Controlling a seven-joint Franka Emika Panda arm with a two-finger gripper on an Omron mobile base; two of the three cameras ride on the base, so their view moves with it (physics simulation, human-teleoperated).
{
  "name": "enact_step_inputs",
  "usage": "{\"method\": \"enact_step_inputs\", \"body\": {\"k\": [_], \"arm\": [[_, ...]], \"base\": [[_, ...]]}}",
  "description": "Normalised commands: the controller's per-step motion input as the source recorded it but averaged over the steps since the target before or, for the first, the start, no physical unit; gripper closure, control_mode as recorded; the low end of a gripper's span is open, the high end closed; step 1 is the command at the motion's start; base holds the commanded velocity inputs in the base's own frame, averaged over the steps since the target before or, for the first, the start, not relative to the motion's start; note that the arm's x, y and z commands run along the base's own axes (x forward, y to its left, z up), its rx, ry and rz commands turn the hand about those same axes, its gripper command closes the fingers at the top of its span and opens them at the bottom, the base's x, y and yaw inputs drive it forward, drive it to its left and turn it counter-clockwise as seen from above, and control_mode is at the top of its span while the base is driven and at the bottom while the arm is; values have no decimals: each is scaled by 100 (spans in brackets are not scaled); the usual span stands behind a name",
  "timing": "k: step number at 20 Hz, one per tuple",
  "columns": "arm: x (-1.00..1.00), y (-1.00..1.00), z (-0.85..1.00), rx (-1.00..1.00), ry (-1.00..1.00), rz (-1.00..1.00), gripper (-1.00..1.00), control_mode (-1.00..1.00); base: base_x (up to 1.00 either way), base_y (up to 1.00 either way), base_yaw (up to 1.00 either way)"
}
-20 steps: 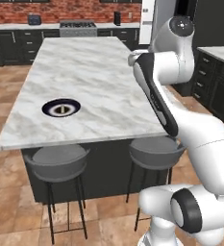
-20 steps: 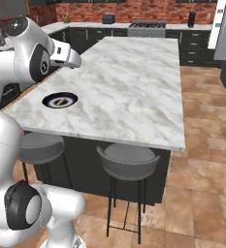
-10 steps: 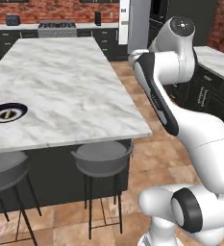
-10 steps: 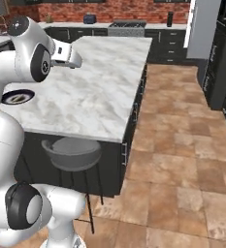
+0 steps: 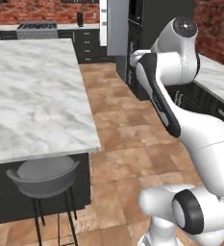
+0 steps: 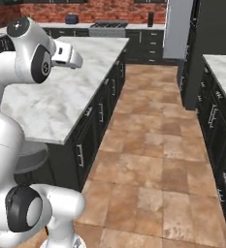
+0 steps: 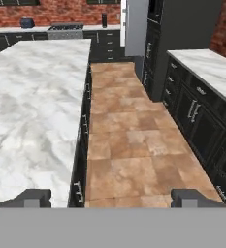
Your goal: Retrieve the butter from the fridge and place it on a plate on the dining table. Then retrieve the butter knife by the fridge and place it near the plate.
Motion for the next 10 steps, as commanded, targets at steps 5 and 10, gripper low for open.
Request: {"method": "enact_step_inputs", "body": {"k": [5,10], "arm": [[0,0,0,0,0,0,-100,100],[0,0,0,0,0,0,-100,100]], "base": [[100,-56,0],[100,-29,1]]}}
